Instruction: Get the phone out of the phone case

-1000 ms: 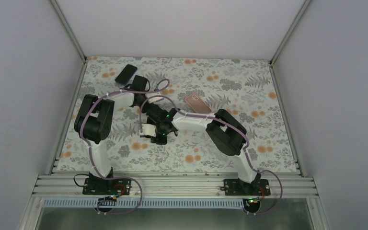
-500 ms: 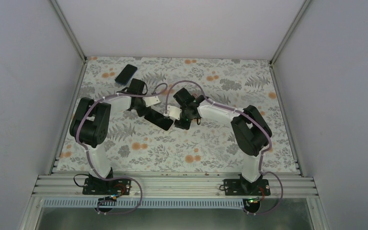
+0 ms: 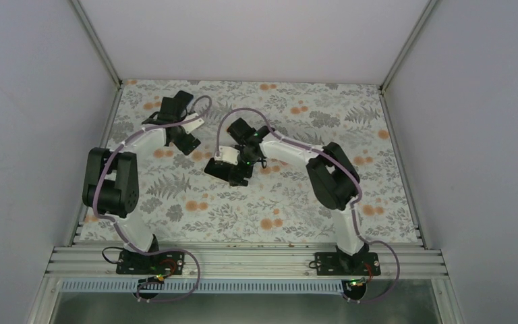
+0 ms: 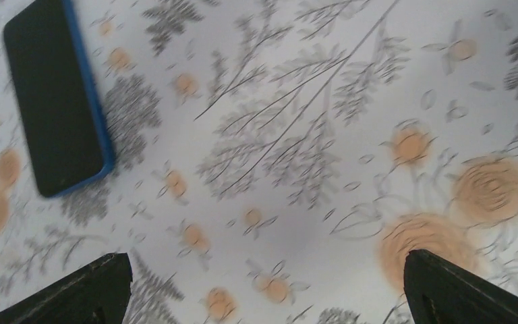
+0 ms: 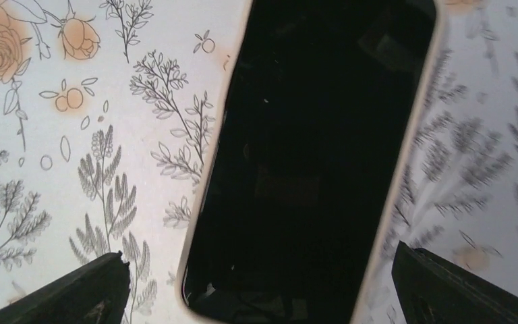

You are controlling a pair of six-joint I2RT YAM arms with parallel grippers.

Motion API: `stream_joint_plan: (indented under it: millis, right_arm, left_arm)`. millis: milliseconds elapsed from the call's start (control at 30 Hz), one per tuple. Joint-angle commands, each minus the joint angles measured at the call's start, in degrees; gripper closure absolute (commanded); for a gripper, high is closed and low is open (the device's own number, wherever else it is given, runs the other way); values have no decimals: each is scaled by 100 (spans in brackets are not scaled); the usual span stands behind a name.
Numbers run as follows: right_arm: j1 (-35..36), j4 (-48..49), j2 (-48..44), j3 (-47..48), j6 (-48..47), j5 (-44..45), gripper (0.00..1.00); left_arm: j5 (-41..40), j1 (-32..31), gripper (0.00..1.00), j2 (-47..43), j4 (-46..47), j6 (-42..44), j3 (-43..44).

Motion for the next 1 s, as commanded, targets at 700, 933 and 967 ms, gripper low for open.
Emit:
stream_joint_plan:
  millis: [700, 933, 967]
  right_arm:
    - [258, -680, 1435, 1535, 461, 889, 0]
    - [294, -1005, 1732, 1720, 346, 955, 0]
    - [315, -1054, 1761, 1759, 326, 1005, 0]
  left_arm:
    - [335, 880, 0, -996, -339, -682, 0]
    - [515, 890, 0, -1040, -467, -782, -2]
    - [576, 890, 0, -1034, -501, -807, 13]
